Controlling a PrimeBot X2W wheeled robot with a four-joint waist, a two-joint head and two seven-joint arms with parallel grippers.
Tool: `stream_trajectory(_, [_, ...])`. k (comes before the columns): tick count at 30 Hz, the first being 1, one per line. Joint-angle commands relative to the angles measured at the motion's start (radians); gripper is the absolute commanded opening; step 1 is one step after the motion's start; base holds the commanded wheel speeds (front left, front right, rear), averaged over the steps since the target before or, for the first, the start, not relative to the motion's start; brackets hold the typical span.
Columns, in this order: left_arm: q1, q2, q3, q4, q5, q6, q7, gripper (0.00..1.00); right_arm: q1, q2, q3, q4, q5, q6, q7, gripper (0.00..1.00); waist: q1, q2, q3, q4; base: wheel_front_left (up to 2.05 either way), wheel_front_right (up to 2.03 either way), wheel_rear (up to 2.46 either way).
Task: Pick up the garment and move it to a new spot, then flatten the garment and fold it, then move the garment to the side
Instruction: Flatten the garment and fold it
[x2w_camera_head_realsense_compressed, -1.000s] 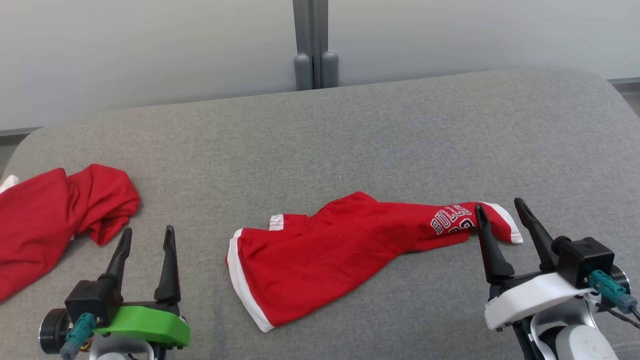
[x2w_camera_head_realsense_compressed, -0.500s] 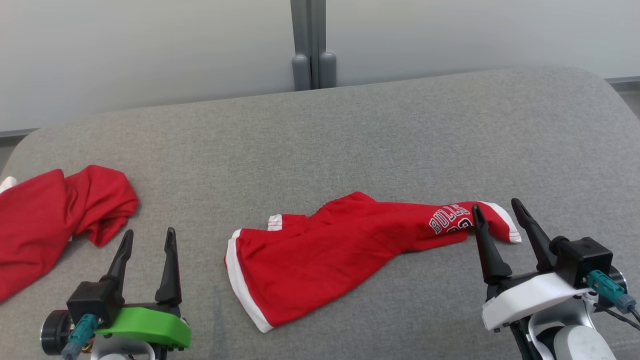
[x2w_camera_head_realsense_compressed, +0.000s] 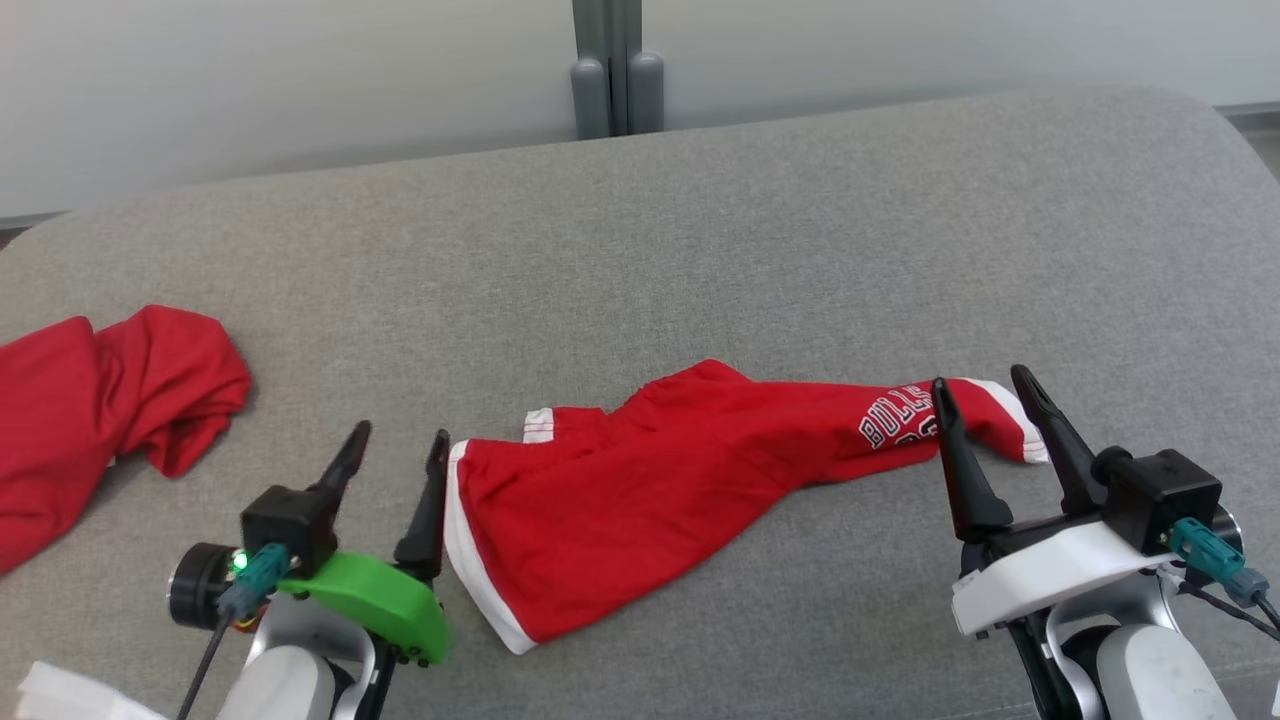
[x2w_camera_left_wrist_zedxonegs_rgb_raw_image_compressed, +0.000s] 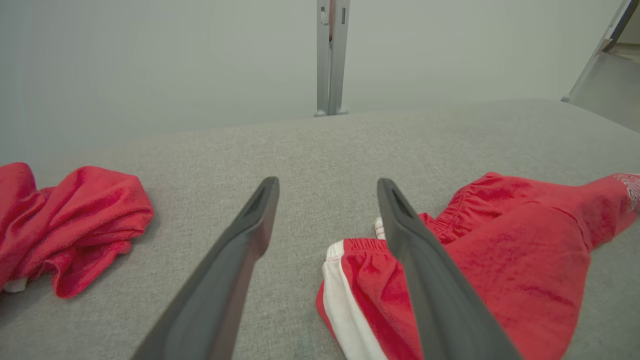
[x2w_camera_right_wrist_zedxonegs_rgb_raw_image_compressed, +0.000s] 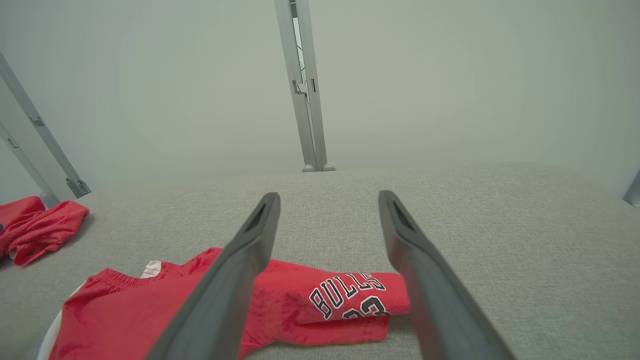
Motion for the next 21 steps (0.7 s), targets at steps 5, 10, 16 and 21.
stream_trajectory(5, [-0.071, -0.022, -0.036, 0.124, -0.033, -0.038, 0.107, 1.00, -0.035, 0.002, 0.012, 0.011, 0.010, 0.000, -0.019, 1.00, 0.0000, 0.0000, 0.073, -0.048, 0.00, 0.00, 0.00])
stream_trajectory(10, [-0.124, -0.028, -0.045, 0.236, -0.045, -0.055, 0.141, 1.00, -0.053, 0.005, 0.010, 0.028, 0.015, 0.000, -0.037, 1.00, 0.0000, 0.0000, 0.112, -0.069, 0.00, 0.00, 0.00])
stream_trajectory(16, [-0.170, -0.028, -0.051, 0.295, -0.055, -0.081, 0.100, 0.00, -0.064, 0.007, 0.003, 0.047, 0.020, 0.000, -0.053, 1.00, 0.0000, 0.0000, 0.124, -0.083, 0.00, 0.00, 0.00])
stream_trajectory(21, [-0.176, -0.020, -0.074, 0.226, -0.014, -0.072, 0.032, 0.00, -0.060, 0.009, -0.004, 0.060, 0.020, 0.000, -0.059, 1.00, 0.0000, 0.0000, 0.108, -0.086, 0.00, 0.00, 0.00])
